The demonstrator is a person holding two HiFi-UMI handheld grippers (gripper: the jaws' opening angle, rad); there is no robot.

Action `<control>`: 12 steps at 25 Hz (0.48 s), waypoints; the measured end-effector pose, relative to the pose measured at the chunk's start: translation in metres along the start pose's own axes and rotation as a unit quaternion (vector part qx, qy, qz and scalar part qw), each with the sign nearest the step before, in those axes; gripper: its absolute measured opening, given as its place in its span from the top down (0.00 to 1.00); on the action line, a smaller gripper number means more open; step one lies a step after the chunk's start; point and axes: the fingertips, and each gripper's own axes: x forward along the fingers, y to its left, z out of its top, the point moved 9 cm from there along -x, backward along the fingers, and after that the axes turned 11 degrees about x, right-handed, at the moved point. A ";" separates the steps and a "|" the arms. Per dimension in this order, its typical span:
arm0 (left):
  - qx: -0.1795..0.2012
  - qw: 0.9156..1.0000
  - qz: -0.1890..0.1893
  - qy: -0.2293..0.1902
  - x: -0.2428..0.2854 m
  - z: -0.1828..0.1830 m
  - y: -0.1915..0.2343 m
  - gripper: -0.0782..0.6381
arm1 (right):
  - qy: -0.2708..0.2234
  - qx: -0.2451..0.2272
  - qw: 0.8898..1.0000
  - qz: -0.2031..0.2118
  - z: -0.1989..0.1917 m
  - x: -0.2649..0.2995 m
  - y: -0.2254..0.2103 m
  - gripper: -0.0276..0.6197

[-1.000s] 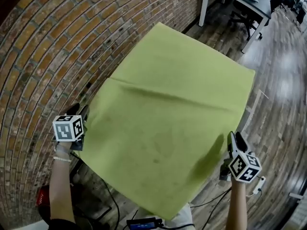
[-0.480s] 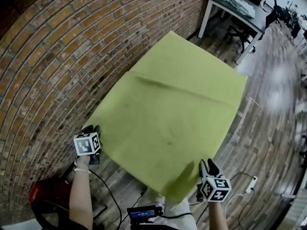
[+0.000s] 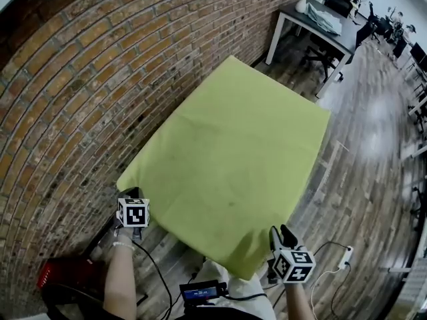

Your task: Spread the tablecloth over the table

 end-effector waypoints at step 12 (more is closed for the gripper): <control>-0.061 0.974 -0.006 -0.216 -0.113 0.066 -0.034 0.87 | -0.123 -0.111 0.984 0.071 0.094 -0.029 0.026 0.85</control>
